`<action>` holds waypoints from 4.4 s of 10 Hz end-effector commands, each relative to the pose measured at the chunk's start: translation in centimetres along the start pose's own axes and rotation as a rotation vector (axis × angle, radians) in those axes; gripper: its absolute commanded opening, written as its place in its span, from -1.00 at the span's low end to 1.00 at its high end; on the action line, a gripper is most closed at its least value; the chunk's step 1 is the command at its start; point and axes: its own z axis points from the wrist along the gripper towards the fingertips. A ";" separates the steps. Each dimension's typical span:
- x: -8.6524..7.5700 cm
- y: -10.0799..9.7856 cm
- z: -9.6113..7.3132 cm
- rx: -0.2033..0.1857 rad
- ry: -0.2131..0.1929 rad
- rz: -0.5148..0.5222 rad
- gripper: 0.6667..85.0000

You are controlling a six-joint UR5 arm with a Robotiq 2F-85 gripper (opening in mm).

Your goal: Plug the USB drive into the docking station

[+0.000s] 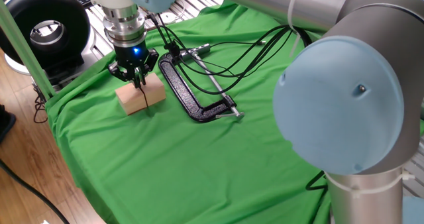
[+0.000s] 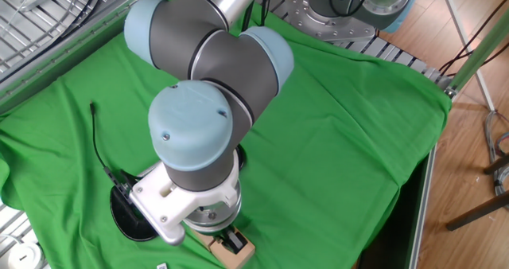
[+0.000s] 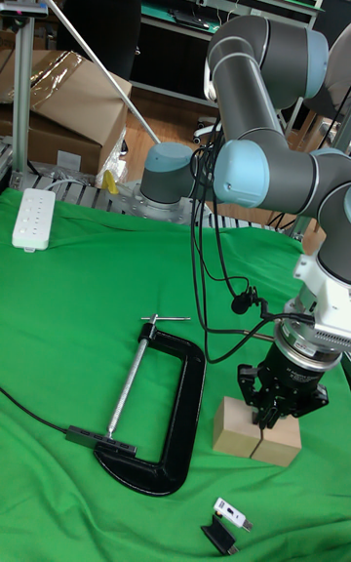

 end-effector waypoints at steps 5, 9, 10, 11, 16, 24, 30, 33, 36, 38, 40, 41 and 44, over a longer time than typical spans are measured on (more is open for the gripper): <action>0.0 0.1 -0.2 -0.008 0.003 0.011 -0.50; 0.0 -0.1 -0.2 0.005 0.000 0.029 -0.98; 0.0 -0.1 -0.2 0.004 0.001 0.029 -0.98; 0.0 0.0 -0.4 0.006 0.002 0.031 -0.98; 0.0 0.7 -4.9 -0.027 0.022 0.008 -0.98; -0.6 -6.5 -9.8 0.073 0.041 -0.311 -0.98; -1.3 -6.3 -9.4 0.055 0.022 -0.469 -0.98; -1.7 -9.7 -9.5 0.110 0.085 -0.777 -0.98; -4.8 -13.2 -9.9 0.101 0.069 -0.963 -0.98; -6.3 -15.3 -9.4 0.144 0.049 -1.108 -0.98; -6.6 -16.7 -8.3 0.113 0.035 -1.263 -0.98; -5.9 -15.3 -8.0 0.059 0.018 -1.256 -0.98; -2.8 -10.6 -7.6 -0.019 0.011 -1.121 -0.98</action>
